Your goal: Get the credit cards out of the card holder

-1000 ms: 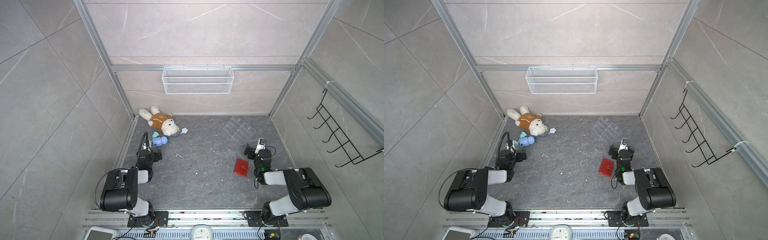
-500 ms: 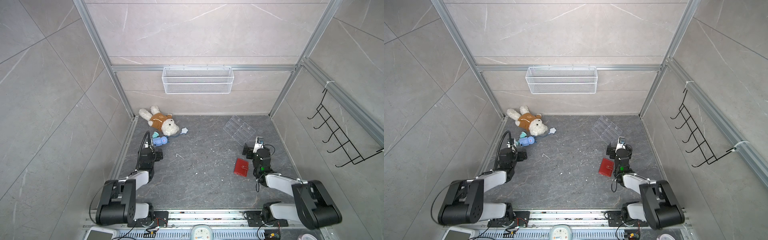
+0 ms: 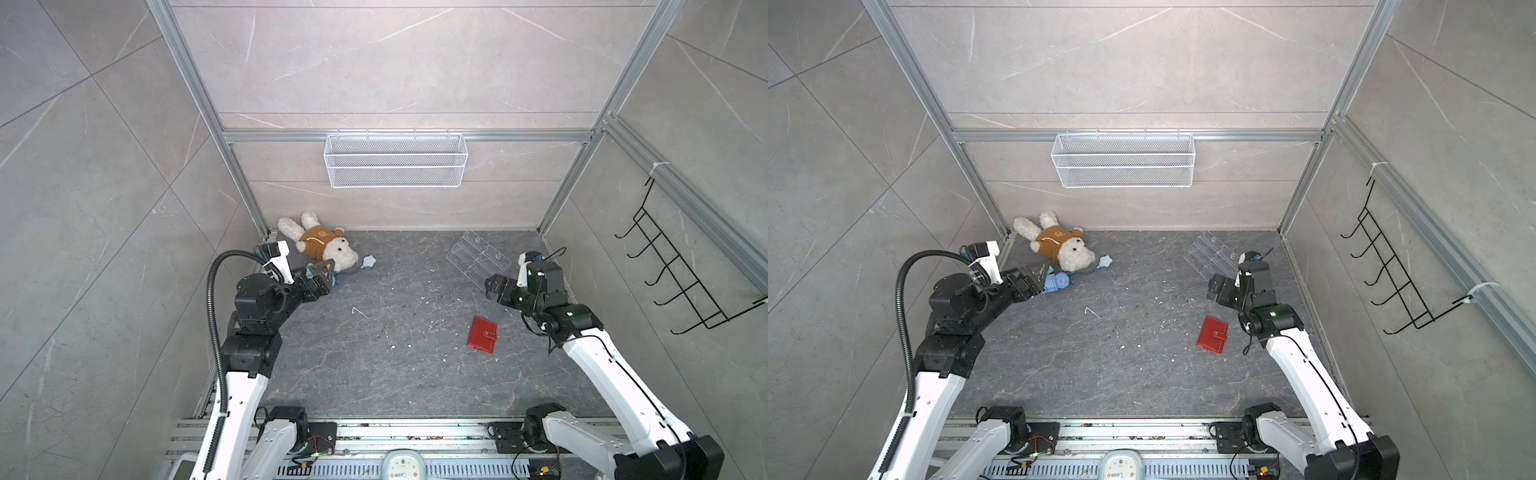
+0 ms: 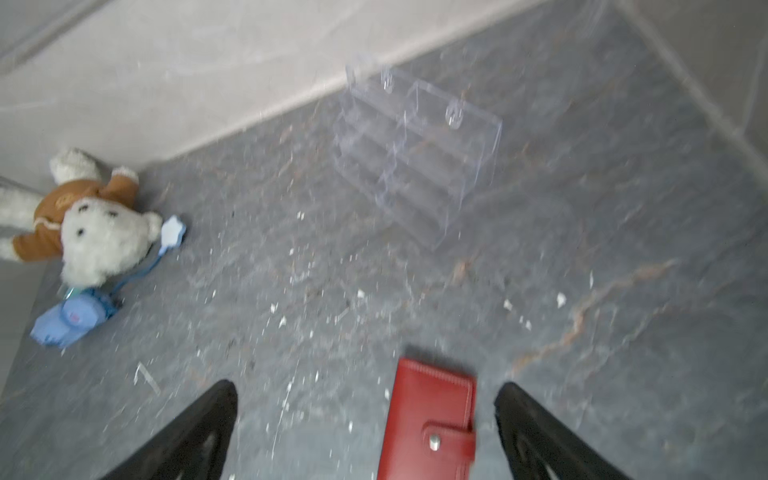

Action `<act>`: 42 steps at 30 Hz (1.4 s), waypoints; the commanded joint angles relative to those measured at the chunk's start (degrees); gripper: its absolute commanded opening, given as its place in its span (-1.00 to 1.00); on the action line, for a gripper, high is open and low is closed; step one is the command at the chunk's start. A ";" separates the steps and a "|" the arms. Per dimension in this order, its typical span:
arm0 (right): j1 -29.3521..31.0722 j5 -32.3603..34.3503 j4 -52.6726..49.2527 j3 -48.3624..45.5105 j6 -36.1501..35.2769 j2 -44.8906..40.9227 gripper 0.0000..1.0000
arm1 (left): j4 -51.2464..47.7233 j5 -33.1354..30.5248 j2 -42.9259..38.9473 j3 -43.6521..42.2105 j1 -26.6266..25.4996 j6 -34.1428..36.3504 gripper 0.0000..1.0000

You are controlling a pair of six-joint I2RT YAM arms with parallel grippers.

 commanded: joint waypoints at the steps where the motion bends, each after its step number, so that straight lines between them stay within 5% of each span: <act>1: 0.18 -8.50 -10.31 -3.01 6.39 -4.17 0.93 | -13.25 11.66 -2.83 -2.43 -0.14 -3.23 0.94; 13: 0.23 -3.66 -13.76 -16.85 12.34 -13.63 0.56 | -16.10 15.85 -11.76 -12.87 -0.15 -4.10 0.93; 26: 1.05 -3.56 3.55 -23.67 11.54 0.35 0.22 | -7.56 19.12 -13.61 -18.80 -1.55 -11.51 0.91; 31: 1.17 -3.14 6.75 -26.48 11.94 1.55 0.17 | -2.02 16.22 -11.11 -20.13 -6.48 -14.65 0.90; 37: 1.36 -2.72 11.97 -27.80 11.99 4.86 0.09 | 2.77 3.75 -3.71 -19.16 -21.22 -13.91 0.82; 42: 2.07 -1.68 12.42 -26.99 12.37 7.28 0.02 | 9.24 1.21 1.00 -19.66 -25.56 -15.67 0.81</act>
